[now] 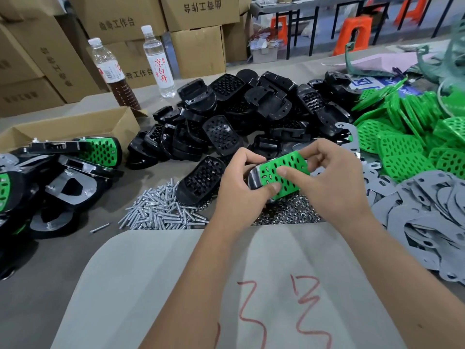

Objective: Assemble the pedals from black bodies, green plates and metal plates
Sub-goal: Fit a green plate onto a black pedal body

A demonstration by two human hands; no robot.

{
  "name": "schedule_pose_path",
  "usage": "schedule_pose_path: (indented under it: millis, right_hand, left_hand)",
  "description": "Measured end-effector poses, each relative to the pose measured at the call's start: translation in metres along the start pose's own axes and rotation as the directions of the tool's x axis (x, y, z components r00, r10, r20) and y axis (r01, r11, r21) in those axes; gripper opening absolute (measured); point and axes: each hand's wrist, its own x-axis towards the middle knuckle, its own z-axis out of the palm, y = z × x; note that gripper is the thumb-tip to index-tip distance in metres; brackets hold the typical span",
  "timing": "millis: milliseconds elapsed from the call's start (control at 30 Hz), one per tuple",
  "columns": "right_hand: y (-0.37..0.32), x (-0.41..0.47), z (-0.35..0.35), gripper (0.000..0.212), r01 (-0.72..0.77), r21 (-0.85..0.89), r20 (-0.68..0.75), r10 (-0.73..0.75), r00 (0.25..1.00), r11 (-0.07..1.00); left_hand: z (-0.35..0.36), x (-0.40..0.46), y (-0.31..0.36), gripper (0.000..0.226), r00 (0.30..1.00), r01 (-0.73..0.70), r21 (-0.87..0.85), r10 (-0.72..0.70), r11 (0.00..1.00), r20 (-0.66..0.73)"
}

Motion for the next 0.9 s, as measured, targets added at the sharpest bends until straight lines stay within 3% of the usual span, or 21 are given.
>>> schedule_pose_path:
  millis: [100, 233, 367, 667, 767, 900]
  right_hand:
    - [-0.0006, 0.0020, -0.0026, 0.026, -0.020, 0.100, 0.103, 0.009, 0.995, 0.995]
    - [0.0012, 0.0006, -0.0005, 0.029, -0.055, 0.139, 0.133, 0.036, 0.990, 0.989]
    - [0.0040, 0.0003, 0.0043, 0.032, -0.099, 0.125, 0.129, 0.083, 0.988, 0.987]
    - [0.0055, 0.0026, 0.0063, 0.037, -0.196, 0.268, 0.217, 0.139, 0.966, 0.943]
    - [0.0041, 0.0015, 0.0054, 0.038, -0.175, 0.233, 0.199, 0.130, 0.971, 0.956]
    - [0.0037, 0.0018, 0.0035, 0.021, -0.107, 0.180, 0.281, 0.053, 0.958, 0.978]
  left_hand:
    - [0.0005, 0.0009, -0.0004, 0.037, 0.998, 0.025, -0.042, -0.027, 0.999, -0.055]
    - [0.0005, 0.0012, -0.0012, 0.036, 0.996, 0.014, -0.020, -0.016, 1.000, -0.092]
    - [-0.0028, -0.0005, -0.0006, 0.044, 0.996, 0.051, -0.082, -0.056, 0.995, -0.063]
    - [-0.0083, 0.0008, 0.0005, 0.053, 0.990, 0.132, -0.304, -0.143, 0.943, -0.014]
    - [-0.0066, 0.0030, 0.0007, 0.041, 0.991, 0.121, -0.277, -0.134, 0.953, -0.026]
    - [-0.0065, 0.0029, -0.0009, 0.029, 0.994, 0.086, -0.202, -0.097, 0.976, -0.044]
